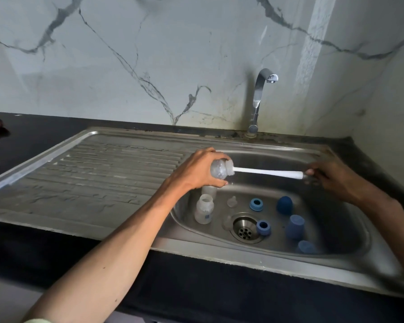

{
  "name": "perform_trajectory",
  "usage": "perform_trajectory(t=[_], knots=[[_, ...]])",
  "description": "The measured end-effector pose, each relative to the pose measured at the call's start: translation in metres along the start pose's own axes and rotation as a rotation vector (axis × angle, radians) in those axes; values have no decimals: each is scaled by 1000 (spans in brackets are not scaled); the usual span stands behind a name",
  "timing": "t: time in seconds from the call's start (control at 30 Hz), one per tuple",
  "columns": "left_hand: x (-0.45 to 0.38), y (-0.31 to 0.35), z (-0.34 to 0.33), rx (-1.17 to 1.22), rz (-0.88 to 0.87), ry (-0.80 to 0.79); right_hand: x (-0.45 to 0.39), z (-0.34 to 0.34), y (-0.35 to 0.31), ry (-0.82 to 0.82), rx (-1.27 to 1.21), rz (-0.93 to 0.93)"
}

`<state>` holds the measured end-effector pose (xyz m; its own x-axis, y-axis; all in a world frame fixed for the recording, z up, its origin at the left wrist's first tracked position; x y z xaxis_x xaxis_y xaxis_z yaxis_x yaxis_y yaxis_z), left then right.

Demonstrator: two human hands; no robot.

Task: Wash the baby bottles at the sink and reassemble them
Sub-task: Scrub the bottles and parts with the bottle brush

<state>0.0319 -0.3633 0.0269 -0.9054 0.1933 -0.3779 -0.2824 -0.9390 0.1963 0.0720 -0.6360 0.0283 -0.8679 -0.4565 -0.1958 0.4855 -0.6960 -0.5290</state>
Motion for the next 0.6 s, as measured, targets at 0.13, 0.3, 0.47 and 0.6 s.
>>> perform_trajectory(t=[0.13,0.3,0.47,0.6], knots=[[1,-3,4,15,26,36,1,6,-8,97,-7,-1],[3,6,10,169,13,90,-1,4,-10,96,-11,39],[-2,3,-9,240,58,-44,2,5,-7,92,1,-25],[-6,-2,-21,194,72,-66,4,10,-8,115,27,-11]])
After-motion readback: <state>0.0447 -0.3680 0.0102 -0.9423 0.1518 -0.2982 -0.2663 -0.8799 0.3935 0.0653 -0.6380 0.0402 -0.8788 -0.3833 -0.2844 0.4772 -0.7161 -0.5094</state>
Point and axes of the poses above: each hand's wrist, its own x-axis away from the middle knuckle, its own z-axis out of the back of the hand, y = z × x, the point moved 10 cm from there along -x, towards the middle knuckle, and after that the axes turned 10 degrees about -x, right-handed, at the moved point
